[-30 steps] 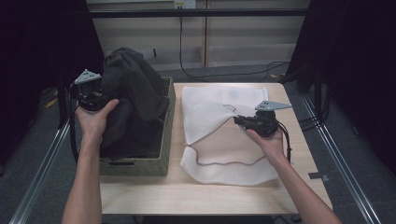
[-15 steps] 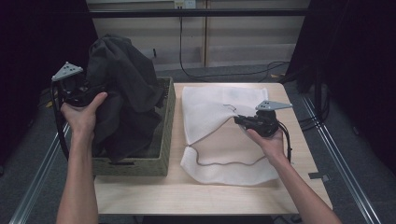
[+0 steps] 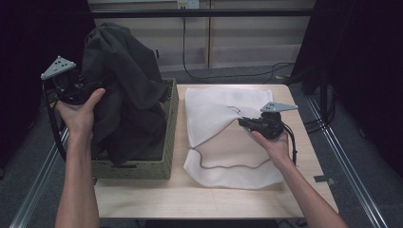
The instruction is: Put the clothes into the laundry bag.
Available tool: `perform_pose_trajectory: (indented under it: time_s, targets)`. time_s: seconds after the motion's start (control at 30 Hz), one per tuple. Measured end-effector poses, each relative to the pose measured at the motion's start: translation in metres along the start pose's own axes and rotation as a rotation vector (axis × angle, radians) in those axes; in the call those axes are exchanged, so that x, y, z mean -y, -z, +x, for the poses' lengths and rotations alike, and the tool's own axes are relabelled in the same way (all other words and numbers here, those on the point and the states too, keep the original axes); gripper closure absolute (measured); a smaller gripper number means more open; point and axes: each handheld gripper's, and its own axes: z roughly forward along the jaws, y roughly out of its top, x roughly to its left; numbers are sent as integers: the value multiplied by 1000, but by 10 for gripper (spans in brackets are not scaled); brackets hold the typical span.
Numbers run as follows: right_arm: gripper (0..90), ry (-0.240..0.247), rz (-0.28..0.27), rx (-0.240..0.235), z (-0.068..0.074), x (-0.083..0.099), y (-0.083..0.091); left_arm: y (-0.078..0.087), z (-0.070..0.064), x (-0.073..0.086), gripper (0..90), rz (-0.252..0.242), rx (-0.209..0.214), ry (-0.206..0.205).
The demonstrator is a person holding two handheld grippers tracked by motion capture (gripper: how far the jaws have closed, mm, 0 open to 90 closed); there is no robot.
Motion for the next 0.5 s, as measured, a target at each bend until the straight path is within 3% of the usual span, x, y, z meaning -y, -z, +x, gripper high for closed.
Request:
perform_pose_trajectory:
  time_s: [0.17, 0.5]
  targets:
    - [878, 0, 0, -2, 0, 0, 0, 2, -6, -3, 673, -26, 17, -2]
    - [880, -4, -2, -9, -1, 0, 0, 10, -26, -33, 674, -76, 63, -49]
